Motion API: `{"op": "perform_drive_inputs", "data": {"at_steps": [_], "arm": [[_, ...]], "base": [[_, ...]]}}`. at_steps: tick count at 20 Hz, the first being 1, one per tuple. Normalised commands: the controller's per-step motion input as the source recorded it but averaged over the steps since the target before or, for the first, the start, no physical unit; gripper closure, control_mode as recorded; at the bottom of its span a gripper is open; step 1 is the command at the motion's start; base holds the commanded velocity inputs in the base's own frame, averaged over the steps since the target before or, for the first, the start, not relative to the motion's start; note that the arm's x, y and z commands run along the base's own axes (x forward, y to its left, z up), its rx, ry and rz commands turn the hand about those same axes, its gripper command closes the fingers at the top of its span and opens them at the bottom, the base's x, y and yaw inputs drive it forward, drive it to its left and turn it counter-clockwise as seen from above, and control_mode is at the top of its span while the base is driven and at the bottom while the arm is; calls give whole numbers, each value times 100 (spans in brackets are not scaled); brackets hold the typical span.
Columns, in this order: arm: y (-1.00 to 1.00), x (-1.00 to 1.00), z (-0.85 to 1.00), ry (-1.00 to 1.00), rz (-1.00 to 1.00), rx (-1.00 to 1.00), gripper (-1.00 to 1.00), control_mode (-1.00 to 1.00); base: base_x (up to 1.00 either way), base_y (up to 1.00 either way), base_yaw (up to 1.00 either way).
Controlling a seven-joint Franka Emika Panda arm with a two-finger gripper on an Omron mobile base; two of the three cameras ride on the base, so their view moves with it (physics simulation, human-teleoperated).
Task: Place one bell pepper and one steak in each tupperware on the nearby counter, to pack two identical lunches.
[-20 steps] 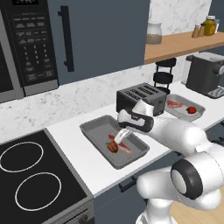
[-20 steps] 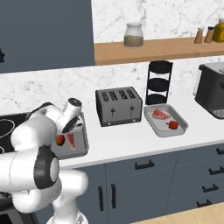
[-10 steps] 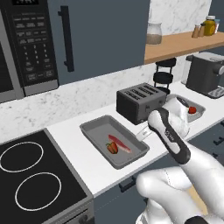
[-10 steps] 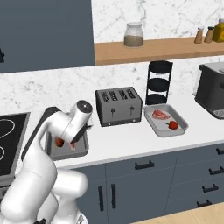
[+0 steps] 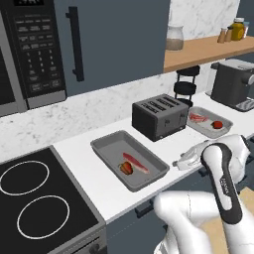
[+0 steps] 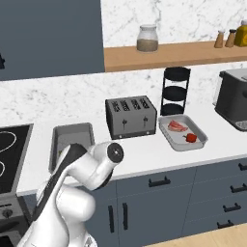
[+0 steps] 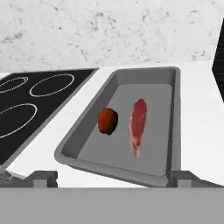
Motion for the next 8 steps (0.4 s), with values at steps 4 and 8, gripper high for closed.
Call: {"op": "perform_drive_inputs", "data": {"at_steps": [4,8], "arm": [[-73,-4,0,0,0,29,-100,-100],[-58,-15,0,-1,0,23,-100,-100]], "base": [[0,0,0],[0,0,0]]}}
